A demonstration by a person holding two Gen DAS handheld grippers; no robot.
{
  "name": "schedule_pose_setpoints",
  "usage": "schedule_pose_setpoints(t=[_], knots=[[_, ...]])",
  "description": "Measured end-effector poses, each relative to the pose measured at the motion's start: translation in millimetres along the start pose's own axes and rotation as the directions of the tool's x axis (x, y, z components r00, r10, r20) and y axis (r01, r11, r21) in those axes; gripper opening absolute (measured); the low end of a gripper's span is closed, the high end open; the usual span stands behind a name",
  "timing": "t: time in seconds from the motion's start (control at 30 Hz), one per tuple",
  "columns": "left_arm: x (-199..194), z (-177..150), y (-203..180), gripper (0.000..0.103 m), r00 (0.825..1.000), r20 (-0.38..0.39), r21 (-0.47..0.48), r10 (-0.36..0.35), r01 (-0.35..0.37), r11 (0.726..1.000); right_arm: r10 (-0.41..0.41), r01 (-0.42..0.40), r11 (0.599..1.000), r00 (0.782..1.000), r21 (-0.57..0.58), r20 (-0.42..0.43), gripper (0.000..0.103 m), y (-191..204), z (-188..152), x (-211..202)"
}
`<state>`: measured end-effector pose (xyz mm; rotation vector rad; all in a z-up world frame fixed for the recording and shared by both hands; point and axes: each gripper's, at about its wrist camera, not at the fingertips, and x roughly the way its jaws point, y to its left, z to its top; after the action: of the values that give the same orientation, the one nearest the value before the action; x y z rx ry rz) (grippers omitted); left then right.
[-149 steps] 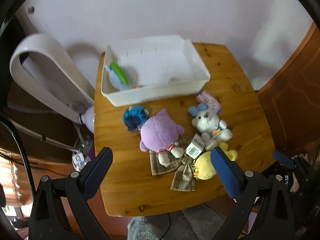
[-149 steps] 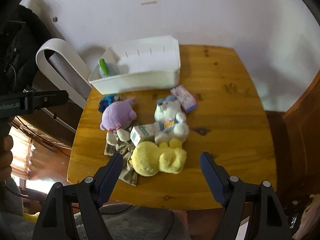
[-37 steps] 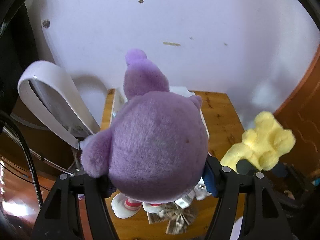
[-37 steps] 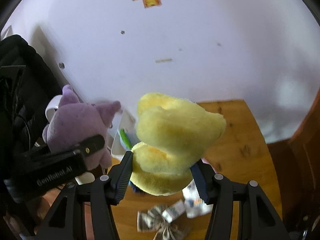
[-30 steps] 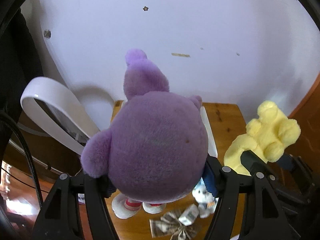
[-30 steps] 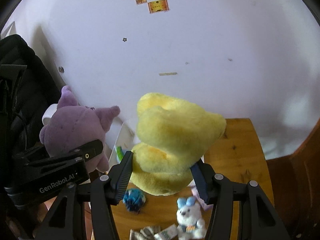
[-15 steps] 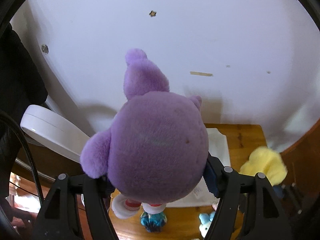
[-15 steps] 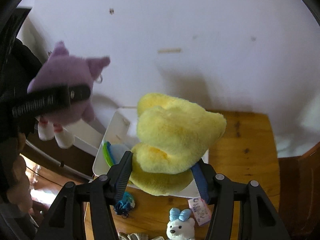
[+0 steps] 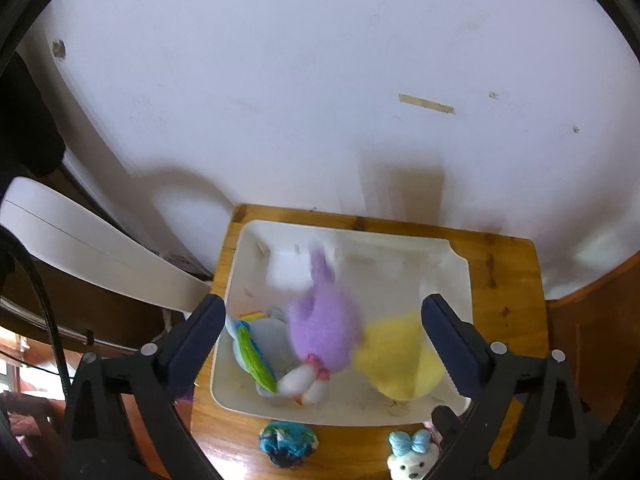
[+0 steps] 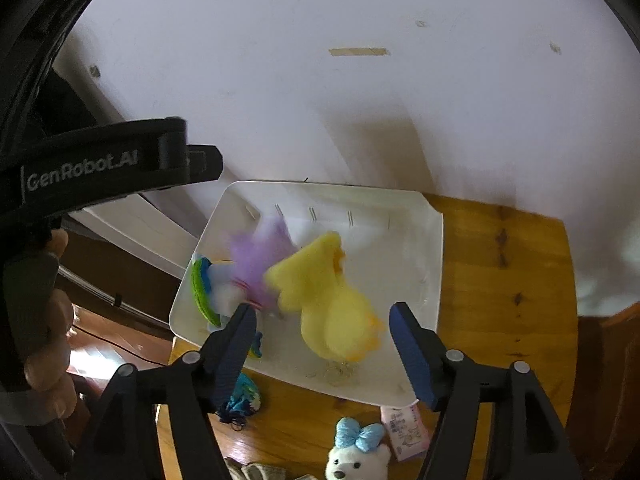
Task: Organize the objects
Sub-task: 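Carry the purple plush and yellow chick over the tray and release both, then withdraw both tools from the tray back toward the table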
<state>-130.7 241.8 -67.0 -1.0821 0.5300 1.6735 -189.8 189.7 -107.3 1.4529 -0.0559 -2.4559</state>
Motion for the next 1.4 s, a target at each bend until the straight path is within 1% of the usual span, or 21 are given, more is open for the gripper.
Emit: schedule_pose_setpoints(t=[0.1, 0.17, 0.3, 0.47, 0.67, 0.97, 1.2, 1.4], knots=[[-5.5, -0.2, -2.7, 0.1, 1.0, 0.012, 0.023, 0.008, -0.008, 1.0, 0.008, -0.008, 1.0, 1.0, -0.001, -0.005, 0.071, 2.3, -2.8, -3.8], [-3.2, 1.0, -4.2, 0.1, 1.0, 0.016, 0.038, 0.006, -0.007, 0.999, 0.005, -0.005, 1.0, 1.0, -0.001, -0.01, 0.071, 0.3, 5.4, 1.9], [-7.4, -2.2, -8.6, 0.1, 1.0, 0.03, 0.078, 0.003, -0.005, 0.997, -0.006, 0.006, 1.0, 1.0, -0.008, -0.006, 0.071, -0.5, 4.6, 1.1], [-13.7, -7.3, -12.4, 0.1, 0.999, 0.04, 0.106, -0.004, -0.001, 0.994, 0.002, -0.002, 1.0, 1.0, -0.006, 0.0, 0.071, -1.5, 0.4, -3.2], [-28.1, -14.3, -13.4, 0.1, 0.998, 0.064, 0.14, -0.008, -0.001, 0.99, -0.008, 0.008, 1.0, 1.0, -0.005, 0.004, 0.071, -0.7, -7.2, -11.0], [-60.8, -26.3, -12.7, 0.1, 0.993, 0.107, 0.199, -0.055, 0.033, 0.979, -0.033, 0.033, 0.999, 0.998, 0.01, 0.052, 0.071, 5.7, -20.9, -42.8], [-90.0, -40.6, -6.0, 0.1, 0.985, 0.14, 0.241, -0.104, 0.068, 0.968, -0.045, 0.041, 0.998, 0.995, 0.046, 0.09, 0.071, 12.6, -35.6, -69.1], [-112.2, -55.6, 1.9, 0.1, 0.976, 0.16, 0.278, -0.149, 0.1, 0.955, -0.065, 0.058, 0.997, 0.99, 0.06, 0.123, 0.071, 23.3, -55.2, -94.2]])
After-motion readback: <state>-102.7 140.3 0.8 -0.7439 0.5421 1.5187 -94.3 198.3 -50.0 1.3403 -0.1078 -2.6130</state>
